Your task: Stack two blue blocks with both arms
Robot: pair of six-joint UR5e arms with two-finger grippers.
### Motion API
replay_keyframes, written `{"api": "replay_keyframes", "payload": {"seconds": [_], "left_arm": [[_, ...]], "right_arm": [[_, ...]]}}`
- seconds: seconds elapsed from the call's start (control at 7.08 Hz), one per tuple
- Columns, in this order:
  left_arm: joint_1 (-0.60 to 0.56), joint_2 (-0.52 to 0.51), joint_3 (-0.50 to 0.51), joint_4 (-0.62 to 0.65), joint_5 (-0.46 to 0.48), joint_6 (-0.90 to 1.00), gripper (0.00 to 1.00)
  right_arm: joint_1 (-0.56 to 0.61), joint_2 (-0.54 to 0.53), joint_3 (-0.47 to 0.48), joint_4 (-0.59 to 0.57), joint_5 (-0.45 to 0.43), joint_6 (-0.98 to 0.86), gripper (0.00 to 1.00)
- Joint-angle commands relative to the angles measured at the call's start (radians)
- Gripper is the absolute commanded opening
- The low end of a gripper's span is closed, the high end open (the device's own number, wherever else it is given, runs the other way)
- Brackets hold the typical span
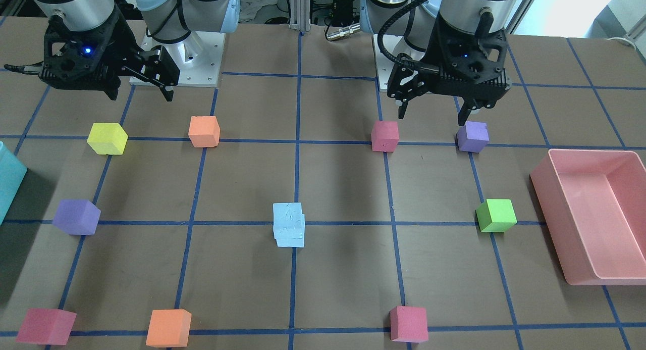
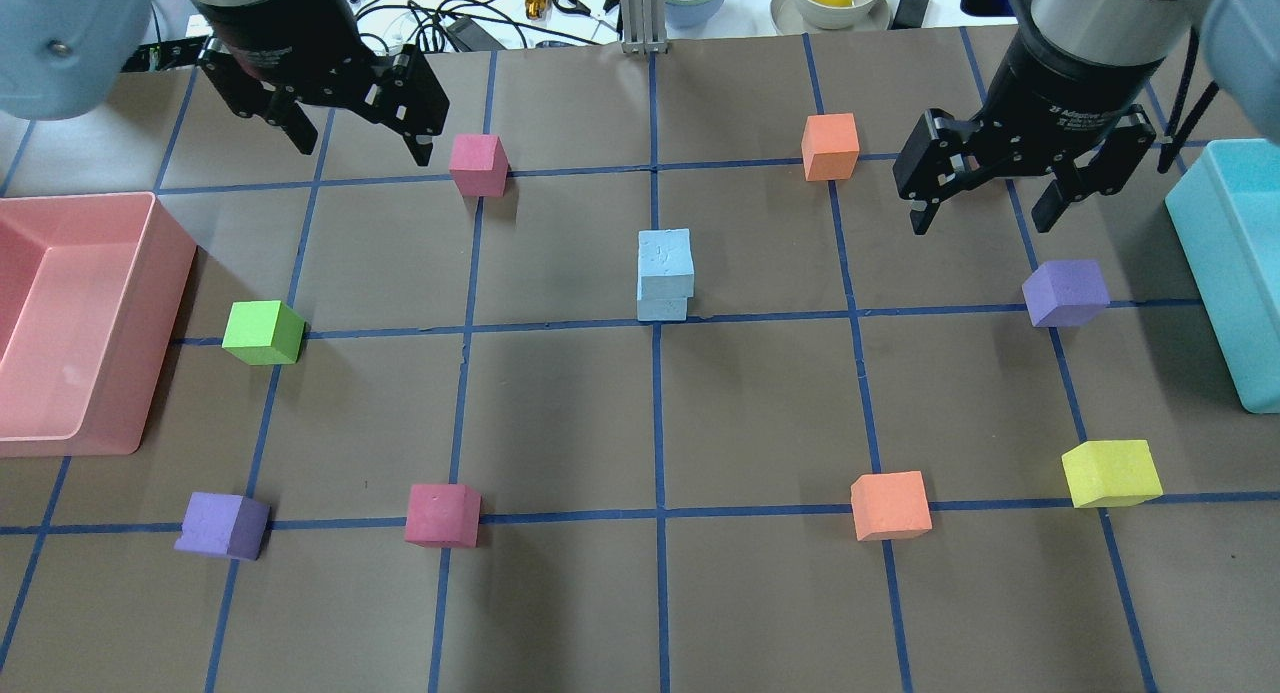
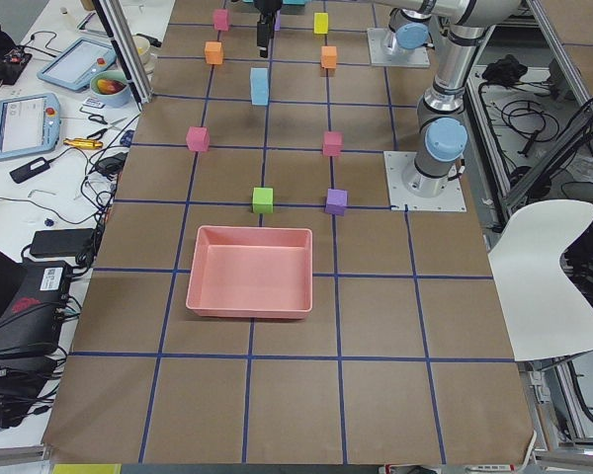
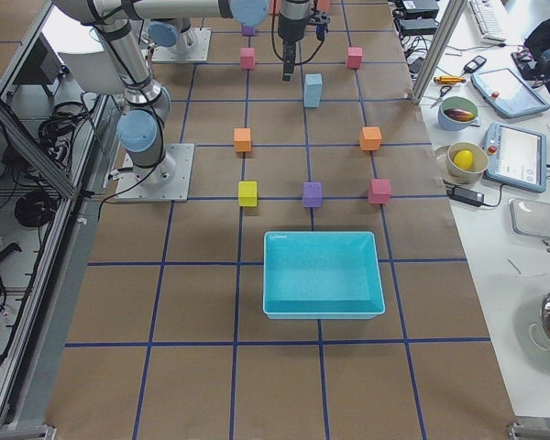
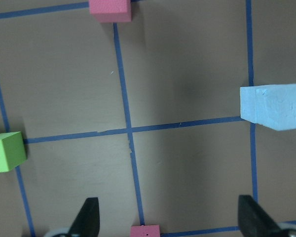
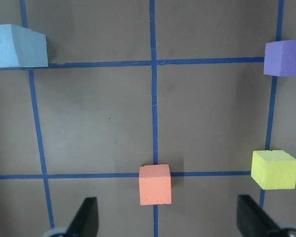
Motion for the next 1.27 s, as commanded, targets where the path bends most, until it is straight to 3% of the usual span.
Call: {"api": "replay_keyframes", "payload": {"seconds": [0.0, 0.14, 1.13], "left_arm": [[0.063, 0.013, -0.035, 0.056, -0.006, 0.034, 1.0], [0.06, -0.008, -0.032, 0.133, -0.01, 0.025, 1.0], [0.051, 0.018, -0.035, 0.081, -0.01, -0.013, 1.0]], "right_arm": [[0.0, 0.0, 0.0, -0.003, 0.0, 0.002, 1.0], [0.0, 0.0, 0.0, -0.002, 0.0, 0.002, 1.0], [0.0, 0.0, 0.001, -0.005, 0.0, 0.002, 1.0]]}}
